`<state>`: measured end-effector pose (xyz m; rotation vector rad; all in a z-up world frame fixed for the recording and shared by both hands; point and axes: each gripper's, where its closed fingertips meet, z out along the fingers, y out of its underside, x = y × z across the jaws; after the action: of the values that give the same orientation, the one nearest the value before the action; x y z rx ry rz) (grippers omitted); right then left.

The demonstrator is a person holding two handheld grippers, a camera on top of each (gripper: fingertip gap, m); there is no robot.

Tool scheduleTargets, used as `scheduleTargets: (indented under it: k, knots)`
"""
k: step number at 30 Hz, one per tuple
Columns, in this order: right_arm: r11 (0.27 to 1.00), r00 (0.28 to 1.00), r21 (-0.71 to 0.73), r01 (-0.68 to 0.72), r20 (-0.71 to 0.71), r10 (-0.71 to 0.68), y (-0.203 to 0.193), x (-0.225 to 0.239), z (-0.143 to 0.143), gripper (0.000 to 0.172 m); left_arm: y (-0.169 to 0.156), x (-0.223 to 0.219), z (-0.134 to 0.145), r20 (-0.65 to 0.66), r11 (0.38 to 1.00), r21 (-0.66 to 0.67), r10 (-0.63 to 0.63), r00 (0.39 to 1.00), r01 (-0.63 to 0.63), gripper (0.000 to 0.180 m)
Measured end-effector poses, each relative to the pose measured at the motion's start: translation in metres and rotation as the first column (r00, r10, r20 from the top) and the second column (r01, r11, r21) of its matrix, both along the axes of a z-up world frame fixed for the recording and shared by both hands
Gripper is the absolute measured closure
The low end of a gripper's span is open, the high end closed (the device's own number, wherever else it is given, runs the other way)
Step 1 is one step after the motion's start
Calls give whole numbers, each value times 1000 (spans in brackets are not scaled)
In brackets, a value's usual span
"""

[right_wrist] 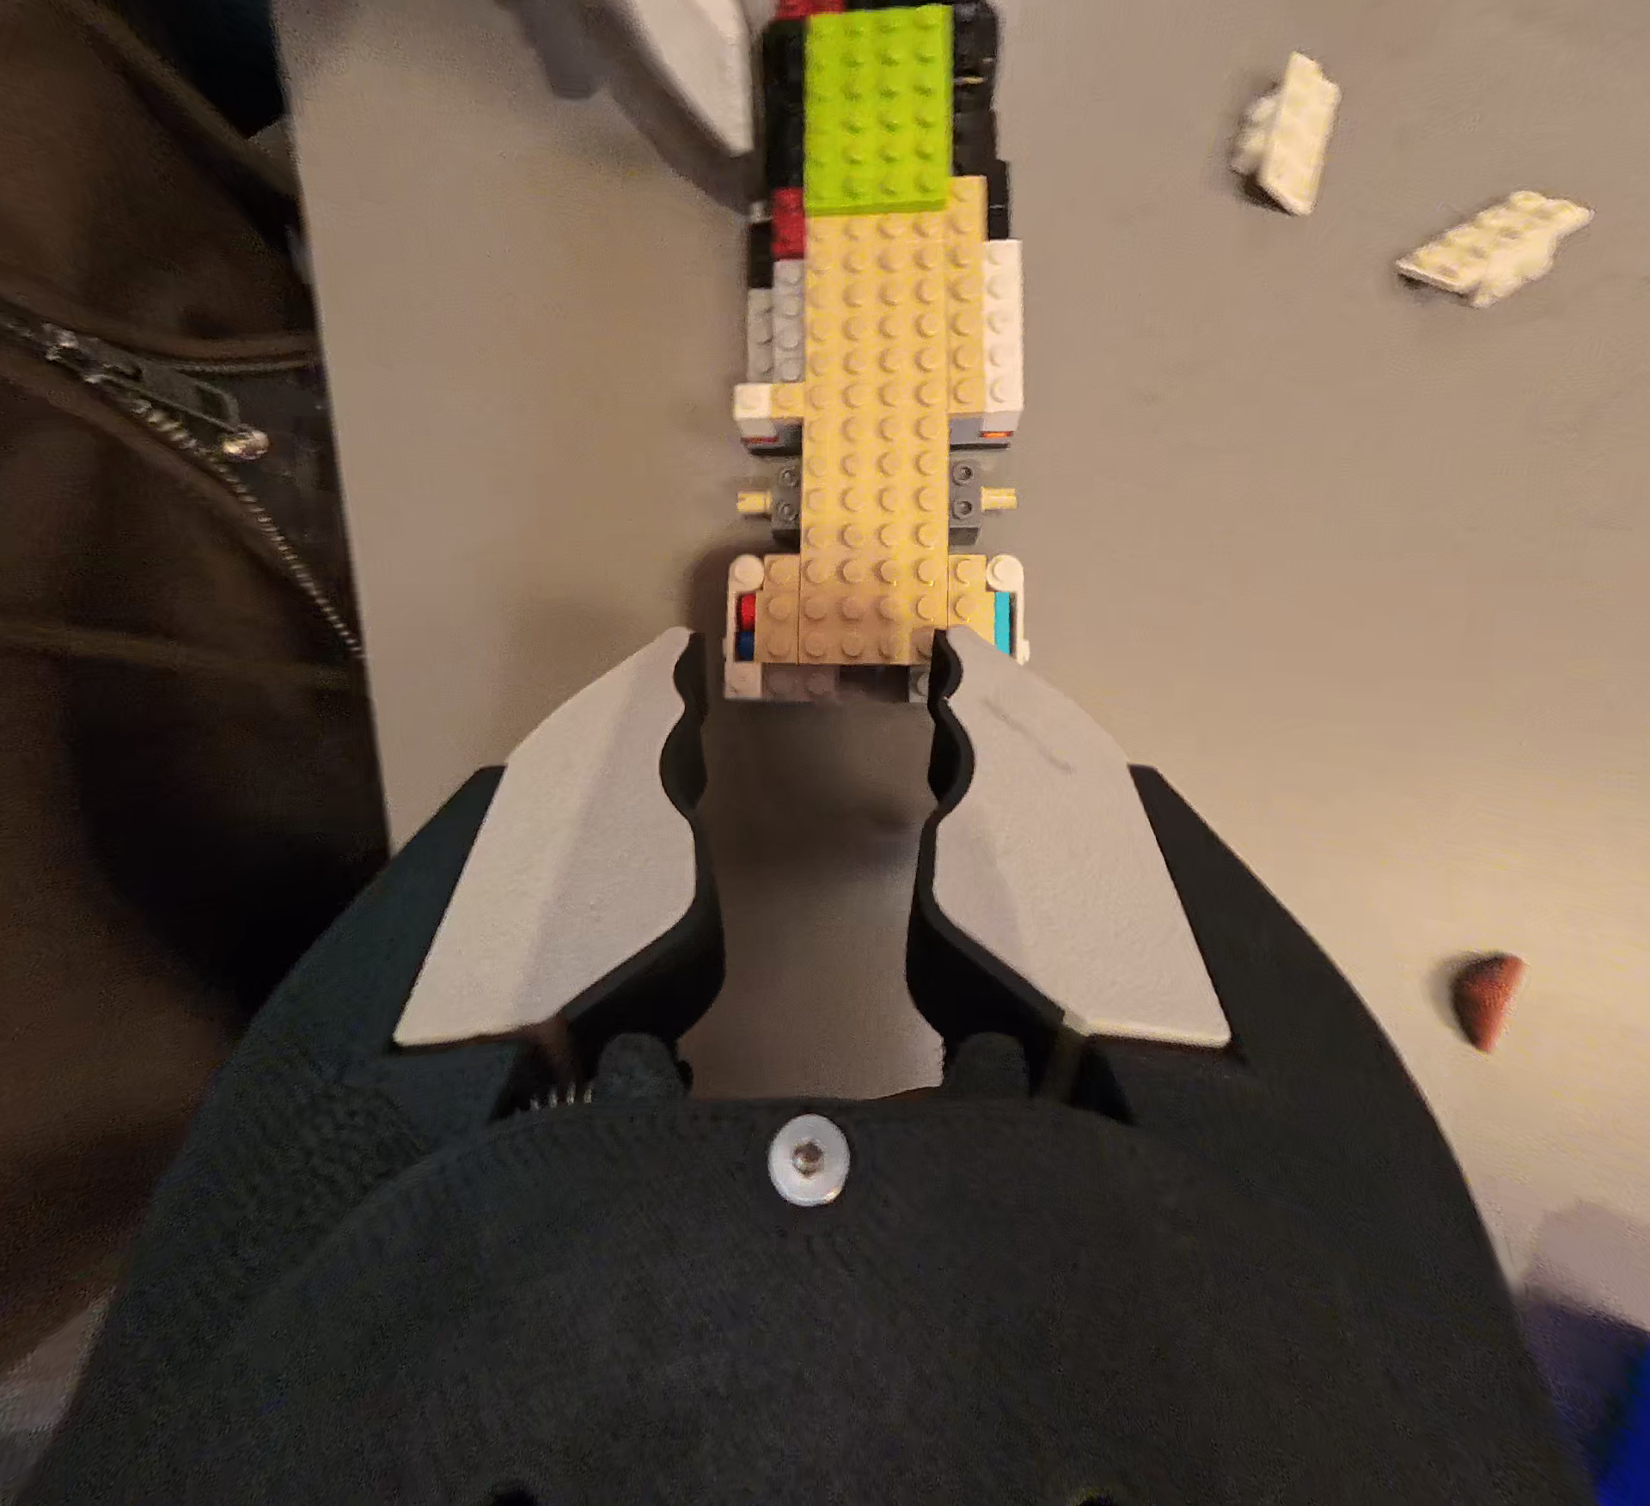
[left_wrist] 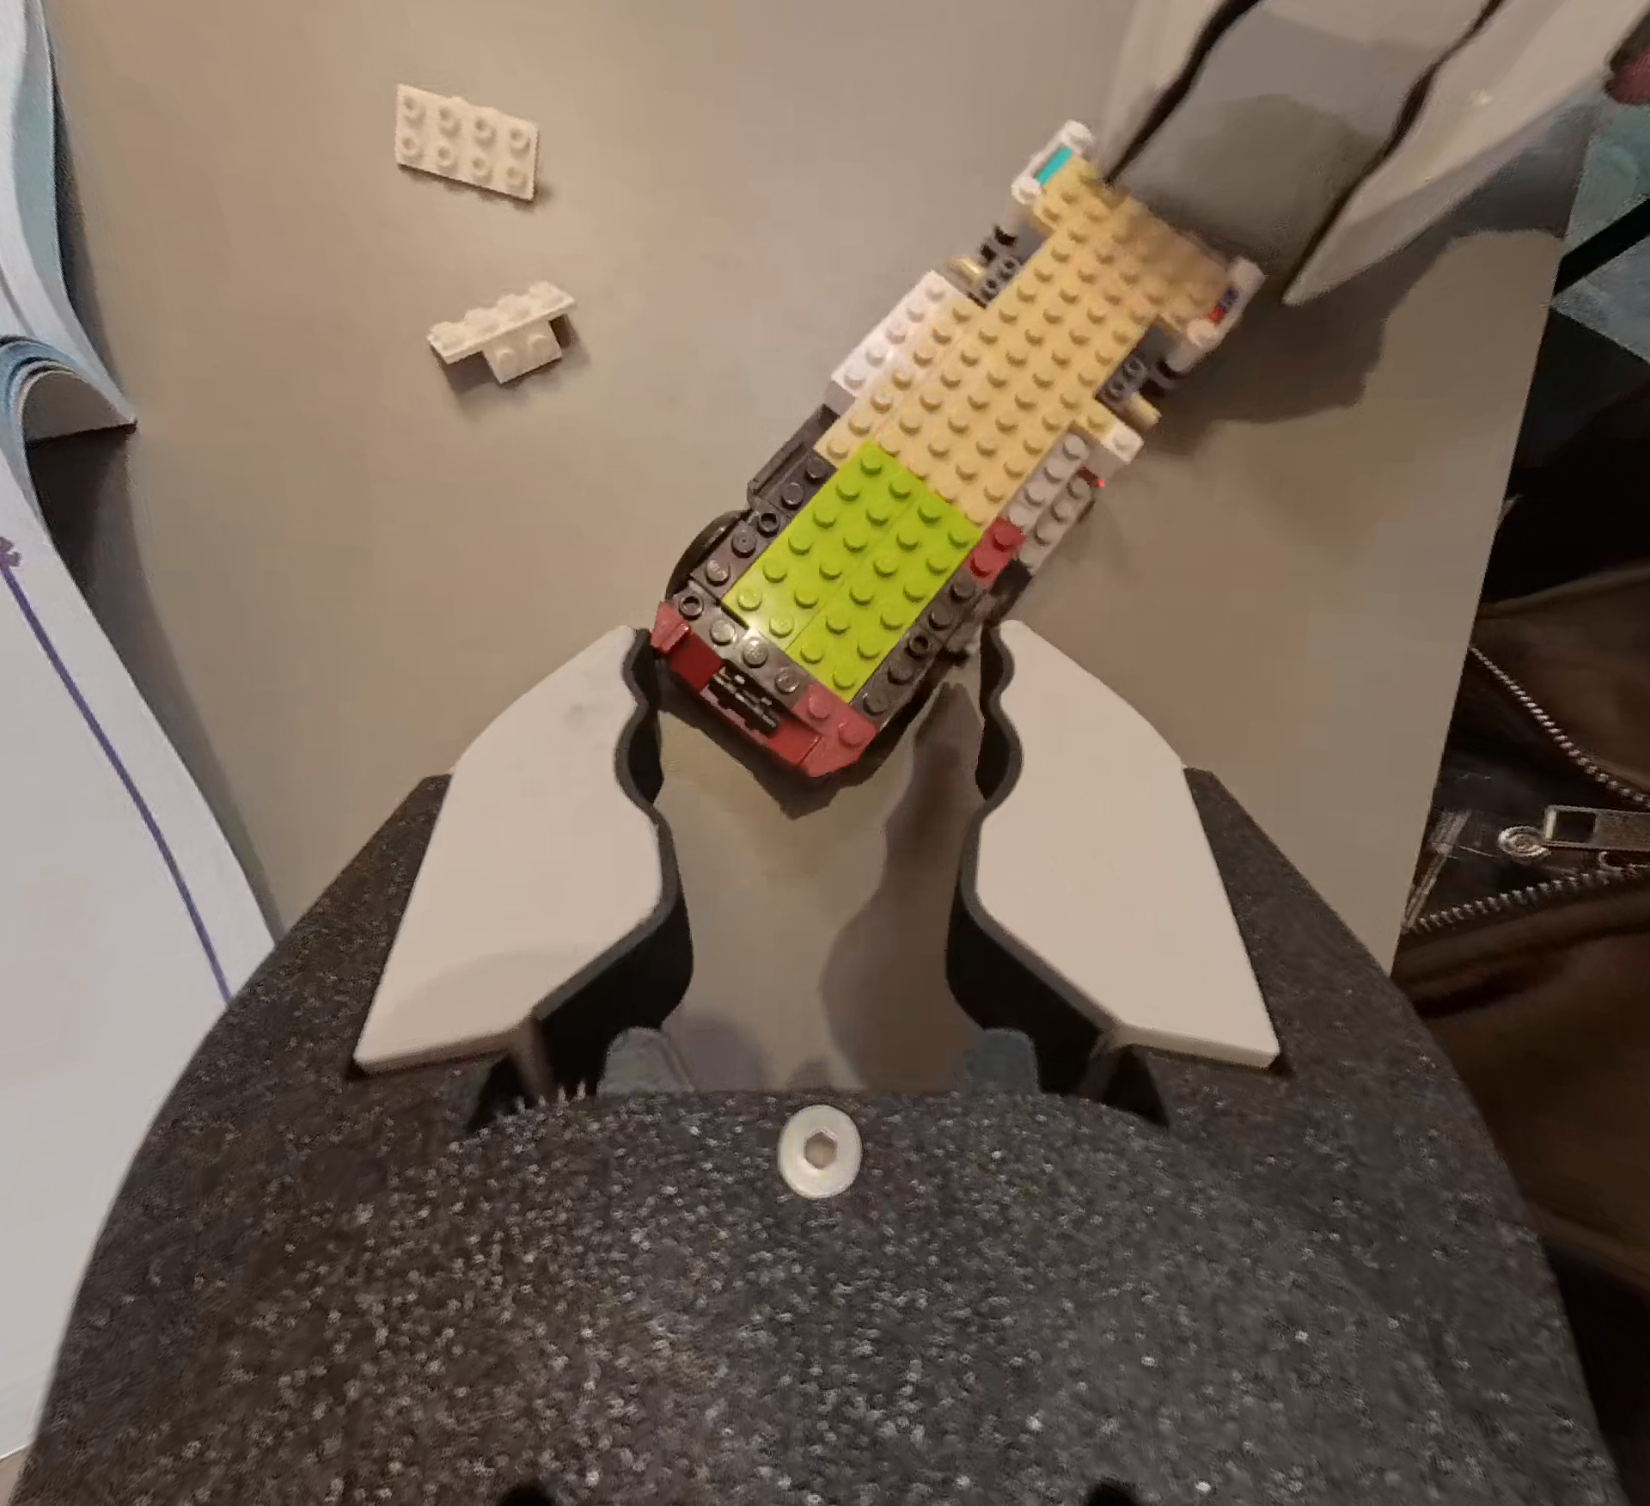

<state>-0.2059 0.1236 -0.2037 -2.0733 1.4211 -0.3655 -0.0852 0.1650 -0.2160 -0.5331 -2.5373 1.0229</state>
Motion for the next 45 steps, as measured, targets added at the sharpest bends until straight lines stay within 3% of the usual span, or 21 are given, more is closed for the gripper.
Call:
scheduleTargets:
  k: [7, 15, 19, 23, 30, 45]
  knots:
    - [985, 986, 54, -166, -5, 167, 51, -16, 0, 132, -4, -12, 1, -50, 989, -4, -146, 988, 146, 113]
    - [1000, 1000, -6, -12, 15, 12, 25, -13, 10, 134, 12, -25, 2, -71, 990, 4, -139, 988, 140, 113]
    - [998, 995, -9, 58, 80, -57, 36, 11, 18, 135, 35, -42, 2, -64, 978, 12, -207, 976, 208, 114]
    - [999, 990, 21, 38, 132, -40, 64, 31, 21, 136, 34, -40, -1, 36, 964, -55, -258, 965, 260, 104]
    - [998, 990, -13, 68, 128, -66, 74, 50, 10, 135, 32, -55, 2, 105, 891, -127, -426, 899, 437, 99]
    - [997, 999, -73, 36, 43, -33, 66, 46, -1, 142, 30, -65, -16, 185, 857, -40, -499, 847, 514, 113]
